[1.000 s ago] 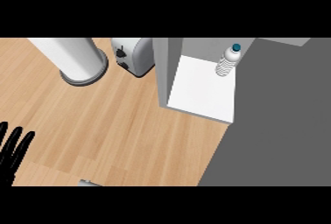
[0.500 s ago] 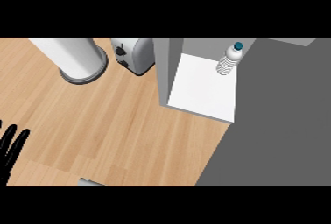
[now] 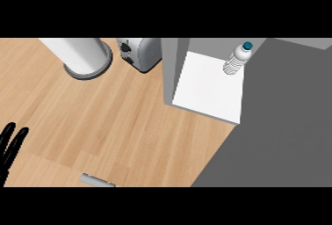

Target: Pick up the bottled water, place it into the cabinet and close the cabinet

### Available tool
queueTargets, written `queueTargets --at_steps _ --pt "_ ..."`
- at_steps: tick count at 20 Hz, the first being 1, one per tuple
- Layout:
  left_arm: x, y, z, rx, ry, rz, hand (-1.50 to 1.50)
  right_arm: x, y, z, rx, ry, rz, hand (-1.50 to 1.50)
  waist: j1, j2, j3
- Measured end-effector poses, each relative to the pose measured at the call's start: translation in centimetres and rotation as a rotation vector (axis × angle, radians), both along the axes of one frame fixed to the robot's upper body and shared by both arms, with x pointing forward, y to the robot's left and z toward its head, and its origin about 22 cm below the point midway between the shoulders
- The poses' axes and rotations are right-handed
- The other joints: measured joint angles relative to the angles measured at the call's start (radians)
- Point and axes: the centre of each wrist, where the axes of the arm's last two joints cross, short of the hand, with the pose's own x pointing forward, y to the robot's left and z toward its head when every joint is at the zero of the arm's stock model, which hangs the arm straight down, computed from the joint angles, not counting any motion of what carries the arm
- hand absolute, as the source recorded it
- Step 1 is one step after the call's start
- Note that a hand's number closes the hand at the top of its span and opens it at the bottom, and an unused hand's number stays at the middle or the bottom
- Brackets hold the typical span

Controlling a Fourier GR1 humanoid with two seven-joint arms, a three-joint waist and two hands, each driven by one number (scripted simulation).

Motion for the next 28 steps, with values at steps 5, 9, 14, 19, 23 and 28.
queueTargets --at_steps 5,9,14,19,23,28 --pt "0.2 0.3 0.2 0.002 -0.005 0.001 -1.5 0.2 0.0 0.1 -0.01 -0.005 0.008 1.5 -0.003 -0.002 0.003" --pt "0.2 0.7 0.2 0.008 0.0 0.007 -1.5 0.7 0.0 0.4 -0.043 -0.034 0.019 1.5 -0.007 -0.004 0.004" --pt "0.3 0.9 0.3 0.007 0.002 0.007 -1.5 2.3 0.4 0.1 -0.122 -0.036 -0.051 1.5 -0.01 -0.003 0.005" --pt "0.4 1.1 0.2 0.004 0.006 0.007 -1.5 4.8 1.4 -0.6 -0.175 -0.01 -0.125 1.5 -0.013 -0.003 0.008" --pt "0.4 1.3 0.0 0.003 0.009 0.01 -1.5 6.9 2.9 -0.9 -0.186 0.012 -0.148 1.5 -0.012 -0.009 0.012" --pt "0.3 1.6 -0.2 0.0 0.015 0.02 -1.5 10.0 4.1 -0.5 -0.175 0.023 -0.221 1.5 -0.025 -0.017 0.017"
